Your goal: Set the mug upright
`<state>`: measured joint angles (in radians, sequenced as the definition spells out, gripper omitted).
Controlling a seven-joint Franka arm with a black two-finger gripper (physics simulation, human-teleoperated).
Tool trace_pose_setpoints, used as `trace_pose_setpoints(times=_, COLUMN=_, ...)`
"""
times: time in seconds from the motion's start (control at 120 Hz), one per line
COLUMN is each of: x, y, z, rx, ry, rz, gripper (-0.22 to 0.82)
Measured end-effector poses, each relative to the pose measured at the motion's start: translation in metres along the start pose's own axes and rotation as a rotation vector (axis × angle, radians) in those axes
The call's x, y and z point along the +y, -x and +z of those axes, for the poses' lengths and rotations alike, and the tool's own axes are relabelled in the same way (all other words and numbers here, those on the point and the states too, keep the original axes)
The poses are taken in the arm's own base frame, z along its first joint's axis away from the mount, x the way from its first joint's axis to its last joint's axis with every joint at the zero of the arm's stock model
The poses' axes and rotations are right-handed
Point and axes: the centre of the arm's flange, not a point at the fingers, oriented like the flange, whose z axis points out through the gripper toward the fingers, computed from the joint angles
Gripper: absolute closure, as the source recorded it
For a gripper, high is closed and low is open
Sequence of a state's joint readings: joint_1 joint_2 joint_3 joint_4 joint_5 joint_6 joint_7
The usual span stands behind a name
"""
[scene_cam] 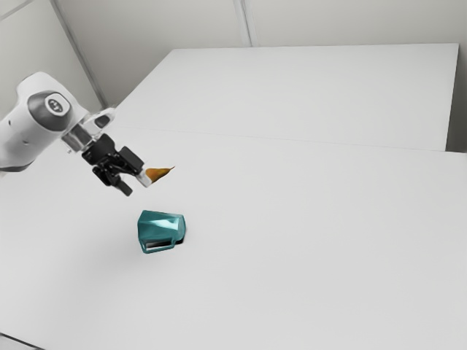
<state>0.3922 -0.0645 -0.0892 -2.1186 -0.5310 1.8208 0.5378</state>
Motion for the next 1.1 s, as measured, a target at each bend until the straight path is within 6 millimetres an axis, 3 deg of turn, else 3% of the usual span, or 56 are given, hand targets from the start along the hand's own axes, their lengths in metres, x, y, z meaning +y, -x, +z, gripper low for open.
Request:
trace_pose_setpoints(times=0.35, x=-0.087, y=0.019, z=0.038, rx=0.001, ry=0.152, rz=-0.037, gripper=0.00)
trace_pose_setpoints(times=0.5, x=-0.088, y=0.014, z=0.058, rx=-0.001, ry=0.206, rz=0.001, gripper=0.00)
trace_pose_setpoints(times=0.65, x=-0.103, y=0.016, z=0.074, rx=0.003, ry=0.248, rz=0.015, gripper=0.00)
trace_pose_setpoints(times=1.1, x=-0.119, y=0.014, z=0.105, rx=0.082, ry=0.401, rz=0.018, gripper=0.01)
